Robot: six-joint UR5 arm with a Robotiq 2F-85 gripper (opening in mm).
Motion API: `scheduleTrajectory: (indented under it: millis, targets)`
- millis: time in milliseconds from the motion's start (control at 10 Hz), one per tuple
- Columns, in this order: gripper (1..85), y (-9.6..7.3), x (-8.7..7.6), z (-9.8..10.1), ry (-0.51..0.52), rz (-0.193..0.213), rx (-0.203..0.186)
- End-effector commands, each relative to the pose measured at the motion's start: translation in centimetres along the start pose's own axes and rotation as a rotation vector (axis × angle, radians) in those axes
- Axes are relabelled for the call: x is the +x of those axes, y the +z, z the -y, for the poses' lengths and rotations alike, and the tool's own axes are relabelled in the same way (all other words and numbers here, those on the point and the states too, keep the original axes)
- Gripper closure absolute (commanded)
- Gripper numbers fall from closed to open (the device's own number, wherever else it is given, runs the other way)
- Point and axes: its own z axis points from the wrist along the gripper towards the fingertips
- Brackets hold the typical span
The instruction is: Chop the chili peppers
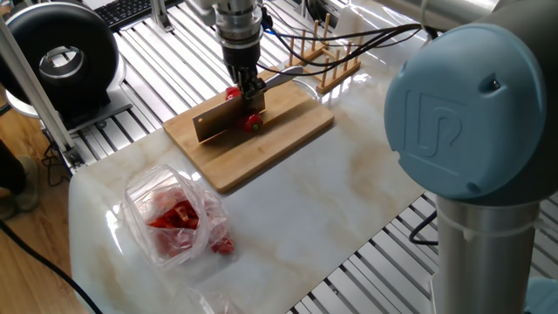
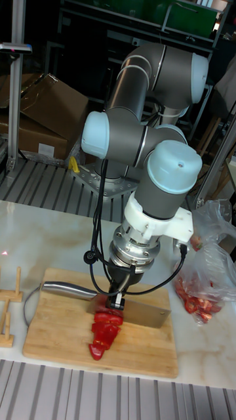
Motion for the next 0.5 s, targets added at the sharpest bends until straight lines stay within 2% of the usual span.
scheduleTrajectory:
  millis: [0,400]
  targets:
    - [84.3,-0.82,-1.76,0.07,0.018,0.070,-0.004]
    - [84.3,-0.46,-1.15,0.00,0.013,0.076,-0.003]
